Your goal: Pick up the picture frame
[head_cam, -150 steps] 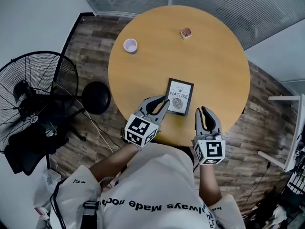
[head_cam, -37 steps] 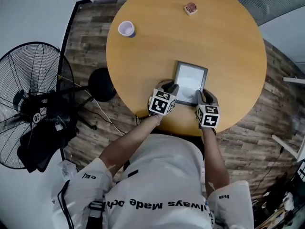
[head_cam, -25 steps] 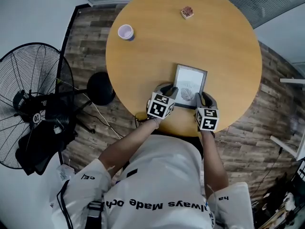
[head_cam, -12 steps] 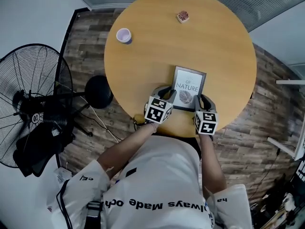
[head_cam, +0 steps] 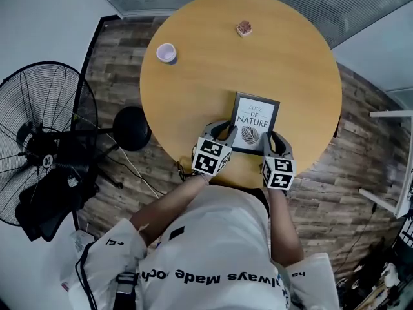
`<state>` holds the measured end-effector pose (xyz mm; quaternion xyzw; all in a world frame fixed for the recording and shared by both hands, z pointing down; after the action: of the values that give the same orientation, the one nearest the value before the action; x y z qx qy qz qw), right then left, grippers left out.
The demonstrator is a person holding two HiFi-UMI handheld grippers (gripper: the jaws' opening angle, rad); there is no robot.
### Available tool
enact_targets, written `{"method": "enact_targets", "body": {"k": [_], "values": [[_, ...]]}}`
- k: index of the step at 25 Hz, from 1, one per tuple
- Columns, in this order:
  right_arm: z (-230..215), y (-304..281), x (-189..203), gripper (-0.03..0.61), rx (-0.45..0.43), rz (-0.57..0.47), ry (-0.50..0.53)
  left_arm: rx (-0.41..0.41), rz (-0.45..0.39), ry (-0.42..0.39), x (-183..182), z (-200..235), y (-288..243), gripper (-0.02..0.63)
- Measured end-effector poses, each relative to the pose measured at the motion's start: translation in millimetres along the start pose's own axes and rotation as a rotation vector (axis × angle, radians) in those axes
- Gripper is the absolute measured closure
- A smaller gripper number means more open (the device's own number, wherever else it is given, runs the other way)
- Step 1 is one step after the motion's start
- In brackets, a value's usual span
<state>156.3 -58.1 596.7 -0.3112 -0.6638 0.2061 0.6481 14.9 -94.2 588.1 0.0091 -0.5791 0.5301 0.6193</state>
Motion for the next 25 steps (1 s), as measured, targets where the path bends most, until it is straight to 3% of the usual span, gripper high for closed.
{"method": "enact_targets", "body": {"k": [25], "values": [[24,51,-62,0.479,0.003,-0.110,0.026,-0.001,-0.122,-0.031,-56,-10,60,0.512]]}}
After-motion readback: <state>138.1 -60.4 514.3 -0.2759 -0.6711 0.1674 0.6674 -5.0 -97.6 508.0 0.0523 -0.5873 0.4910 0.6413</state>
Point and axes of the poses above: the fingertips, and each gripper's own axes: y backward along the fingers, z to its left, x out of its underside, the point moved 2 cm from there along y, backward along the fingers, and after that the axes turned 3 degrees about x, right-handed, at the moved point
